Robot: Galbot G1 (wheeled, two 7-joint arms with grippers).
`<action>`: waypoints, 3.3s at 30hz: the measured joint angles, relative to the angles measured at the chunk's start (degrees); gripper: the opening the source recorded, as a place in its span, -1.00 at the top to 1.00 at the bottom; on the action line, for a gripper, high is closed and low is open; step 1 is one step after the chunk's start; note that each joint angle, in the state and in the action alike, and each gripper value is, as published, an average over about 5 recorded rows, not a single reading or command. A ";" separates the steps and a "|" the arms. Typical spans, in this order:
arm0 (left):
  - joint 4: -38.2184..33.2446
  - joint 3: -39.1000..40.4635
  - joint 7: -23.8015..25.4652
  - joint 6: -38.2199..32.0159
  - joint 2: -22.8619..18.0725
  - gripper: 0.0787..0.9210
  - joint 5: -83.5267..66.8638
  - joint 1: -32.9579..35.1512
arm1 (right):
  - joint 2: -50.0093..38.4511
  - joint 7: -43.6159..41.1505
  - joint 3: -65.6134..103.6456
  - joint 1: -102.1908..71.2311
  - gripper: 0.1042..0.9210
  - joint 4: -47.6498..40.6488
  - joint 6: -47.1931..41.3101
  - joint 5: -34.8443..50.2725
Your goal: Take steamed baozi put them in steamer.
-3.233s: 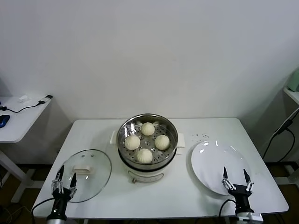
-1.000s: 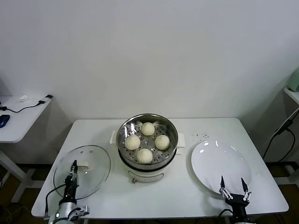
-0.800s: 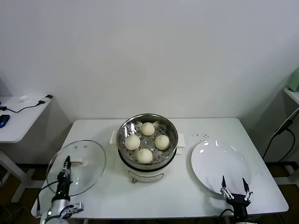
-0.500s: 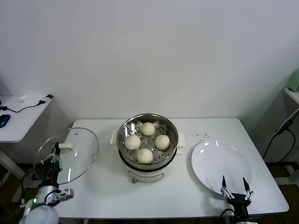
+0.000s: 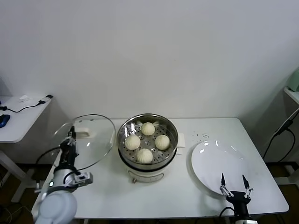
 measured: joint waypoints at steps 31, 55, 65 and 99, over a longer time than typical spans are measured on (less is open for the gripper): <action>10.06 29.97 5.18 11.38 -16.36 0.87 15.00 -18.06 | 0.72 -0.08 0.30 -0.50 -0.76 -0.84 2.74 -0.65; 19.73 30.42 4.16 11.14 -22.43 0.87 23.30 -19.35 | 0.70 0.36 0.65 -0.40 -0.76 -2.10 4.87 -0.98; 20.84 29.78 4.40 10.83 -22.82 0.87 25.35 -19.14 | 0.76 0.45 0.55 -0.38 -0.76 -2.29 5.56 -1.33; 6.29 26.77 0.90 5.16 -14.57 -0.76 7.29 -13.05 | 1.28 -0.95 -0.64 -1.00 -0.76 -0.98 5.96 -0.81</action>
